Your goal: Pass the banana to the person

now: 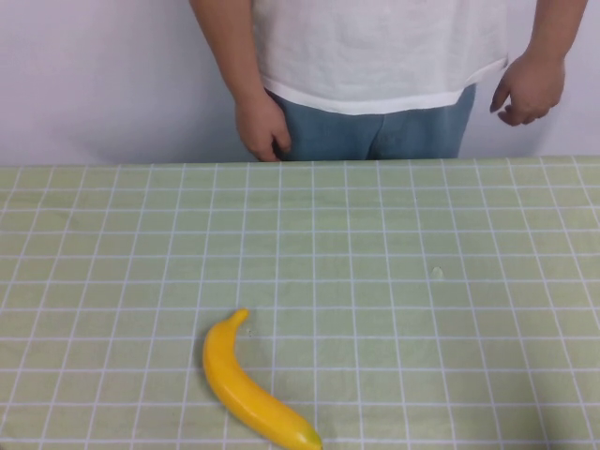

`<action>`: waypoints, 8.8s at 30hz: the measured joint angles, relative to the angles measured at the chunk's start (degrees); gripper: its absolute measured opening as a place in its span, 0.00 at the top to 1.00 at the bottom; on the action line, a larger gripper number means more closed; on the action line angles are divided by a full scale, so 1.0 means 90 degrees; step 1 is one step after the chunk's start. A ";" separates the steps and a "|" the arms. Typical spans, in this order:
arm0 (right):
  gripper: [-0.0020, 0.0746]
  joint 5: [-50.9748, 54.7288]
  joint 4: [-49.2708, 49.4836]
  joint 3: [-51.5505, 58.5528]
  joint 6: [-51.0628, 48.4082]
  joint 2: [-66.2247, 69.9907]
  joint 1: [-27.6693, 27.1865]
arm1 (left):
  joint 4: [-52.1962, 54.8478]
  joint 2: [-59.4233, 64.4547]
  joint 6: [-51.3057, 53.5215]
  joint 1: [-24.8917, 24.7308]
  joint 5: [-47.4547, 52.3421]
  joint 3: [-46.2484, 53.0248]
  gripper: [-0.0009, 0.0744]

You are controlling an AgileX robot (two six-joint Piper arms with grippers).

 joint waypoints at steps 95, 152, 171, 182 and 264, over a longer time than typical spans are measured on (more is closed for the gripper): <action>0.98 0.0000 0.0000 0.0000 0.0000 0.0000 0.0000 | 0.5302 0.8880 0.1240 -0.4707 0.2044 -0.2481 0.60; 0.98 0.0000 0.0000 0.0000 0.0000 0.0000 0.0000 | 0.4683 1.0887 -0.2069 -0.4107 0.5883 -1.0774 0.60; 0.98 0.0000 0.0000 0.0000 0.0000 0.0000 0.0000 | 0.4348 0.9909 -0.1424 -0.4351 0.5882 -1.0783 0.11; 0.98 0.0000 0.0000 0.0000 0.0000 0.0000 0.0000 | 0.5056 0.7509 -0.1512 -0.4389 0.5894 -0.8700 0.93; 0.98 0.0000 0.0000 0.0000 0.0000 0.0000 0.0000 | 0.3530 -0.2617 -0.1741 0.0941 -0.1484 0.3743 0.98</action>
